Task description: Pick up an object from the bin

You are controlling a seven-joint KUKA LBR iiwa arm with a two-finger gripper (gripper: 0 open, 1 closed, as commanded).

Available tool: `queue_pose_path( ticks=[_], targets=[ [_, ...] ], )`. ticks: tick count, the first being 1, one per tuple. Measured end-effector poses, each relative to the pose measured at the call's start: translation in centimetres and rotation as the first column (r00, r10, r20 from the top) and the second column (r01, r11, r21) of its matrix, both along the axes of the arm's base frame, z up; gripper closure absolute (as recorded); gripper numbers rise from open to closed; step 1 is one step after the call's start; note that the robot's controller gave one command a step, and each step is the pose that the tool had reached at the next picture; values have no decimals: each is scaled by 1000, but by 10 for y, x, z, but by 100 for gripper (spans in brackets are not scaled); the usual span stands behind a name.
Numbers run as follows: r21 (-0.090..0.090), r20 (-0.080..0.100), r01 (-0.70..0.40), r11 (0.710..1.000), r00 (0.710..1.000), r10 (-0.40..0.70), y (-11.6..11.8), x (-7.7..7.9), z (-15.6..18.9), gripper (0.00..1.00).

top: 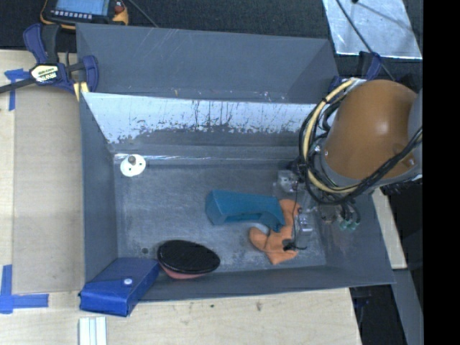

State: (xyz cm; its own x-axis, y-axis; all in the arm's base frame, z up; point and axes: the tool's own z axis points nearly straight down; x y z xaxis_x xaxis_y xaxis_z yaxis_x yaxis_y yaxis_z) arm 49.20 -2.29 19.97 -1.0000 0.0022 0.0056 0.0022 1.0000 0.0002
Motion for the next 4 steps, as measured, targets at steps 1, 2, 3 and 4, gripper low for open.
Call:
queue_pose_path(
  ticks=[1, 2, 3, 4],
  targets=[
    [0, 9, -1, 1000, 1000, 1, 0, 2, 4, 0],
    [-1, 15, -61, 998, 998, 61, 16, 29, -44, 0],
    [1, 4, -64, 998, 998, 64, 17, 26, -74, 0],
    [0, 16, 68, 998, 998, -68, 20, 52, -110, 0]
  ],
)
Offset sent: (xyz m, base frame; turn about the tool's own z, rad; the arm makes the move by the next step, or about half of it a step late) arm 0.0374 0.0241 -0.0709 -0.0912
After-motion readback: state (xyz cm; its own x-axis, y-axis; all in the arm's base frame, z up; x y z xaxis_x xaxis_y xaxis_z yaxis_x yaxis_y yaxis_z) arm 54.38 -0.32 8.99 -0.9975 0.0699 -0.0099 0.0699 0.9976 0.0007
